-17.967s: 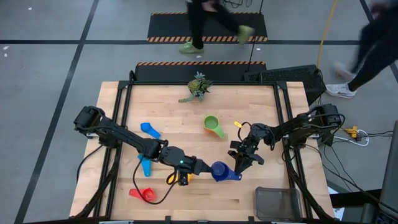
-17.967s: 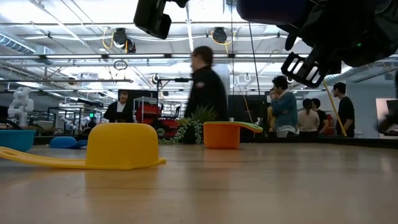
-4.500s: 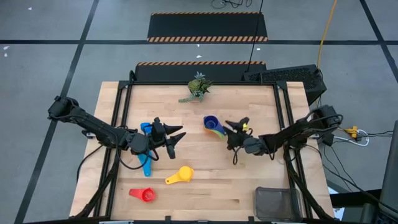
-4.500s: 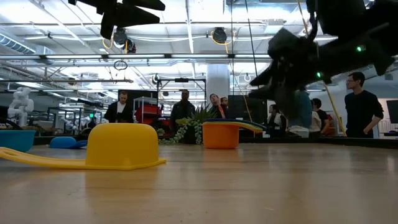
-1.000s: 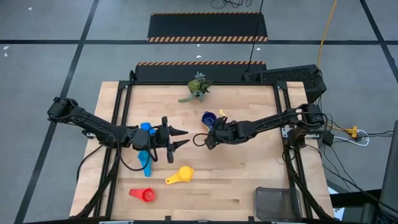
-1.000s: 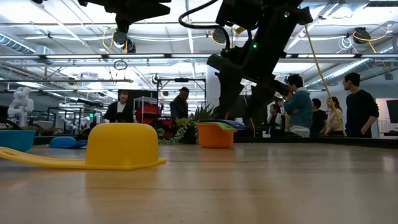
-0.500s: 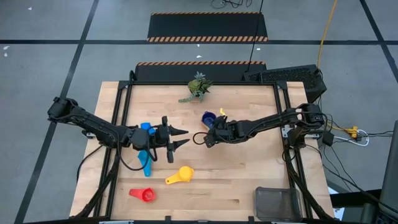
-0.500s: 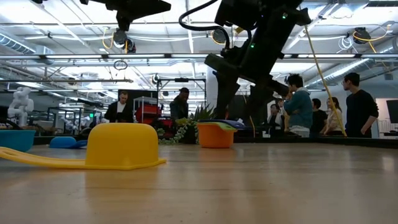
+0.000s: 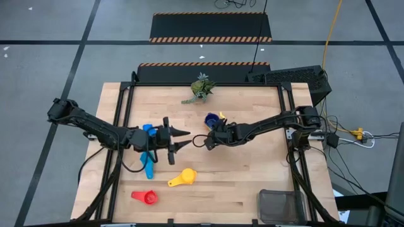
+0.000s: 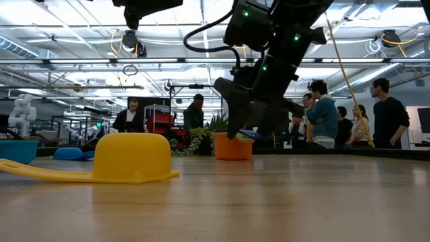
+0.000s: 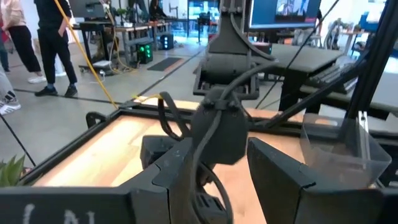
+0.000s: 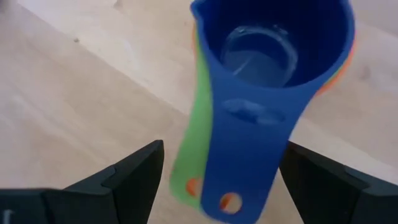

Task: Nest measuring cups in basket
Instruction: Stack the violet measuring cup on top of the green measuring cup, then stack the yellow measuring cups on top of the violet measuring cups

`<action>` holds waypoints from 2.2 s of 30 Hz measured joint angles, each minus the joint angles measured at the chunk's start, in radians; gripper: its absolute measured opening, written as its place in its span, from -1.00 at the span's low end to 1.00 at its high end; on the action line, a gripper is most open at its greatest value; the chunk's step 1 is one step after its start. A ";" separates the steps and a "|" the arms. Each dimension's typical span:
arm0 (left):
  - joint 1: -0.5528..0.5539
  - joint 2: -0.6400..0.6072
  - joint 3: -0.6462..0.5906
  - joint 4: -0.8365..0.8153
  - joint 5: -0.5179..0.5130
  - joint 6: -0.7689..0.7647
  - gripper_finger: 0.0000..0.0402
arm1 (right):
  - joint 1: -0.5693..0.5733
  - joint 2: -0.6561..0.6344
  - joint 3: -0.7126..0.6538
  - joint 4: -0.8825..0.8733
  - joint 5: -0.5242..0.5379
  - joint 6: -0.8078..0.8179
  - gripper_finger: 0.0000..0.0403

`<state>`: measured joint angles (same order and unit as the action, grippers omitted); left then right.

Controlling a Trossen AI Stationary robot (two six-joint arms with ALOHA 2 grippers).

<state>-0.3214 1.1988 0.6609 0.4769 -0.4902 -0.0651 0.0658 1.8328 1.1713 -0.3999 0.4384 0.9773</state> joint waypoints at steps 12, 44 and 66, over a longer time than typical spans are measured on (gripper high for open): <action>0.007 -0.003 0.000 0.000 -0.008 0.008 -0.23 | -0.007 0.000 0.000 -0.057 0.004 -0.048 0.08; 0.127 -0.003 0.061 -0.009 0.058 0.116 -0.23 | -0.040 -0.045 0.000 -0.086 0.007 -0.250 0.22; -0.058 0.030 0.212 -0.755 0.071 -0.131 -0.23 | 0.099 -0.319 0.000 -0.067 0.014 -0.632 0.34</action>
<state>-0.3795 1.2289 0.8726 -0.2783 -0.4194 -0.1958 0.1645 1.5135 1.1713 -0.4671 0.4522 0.3449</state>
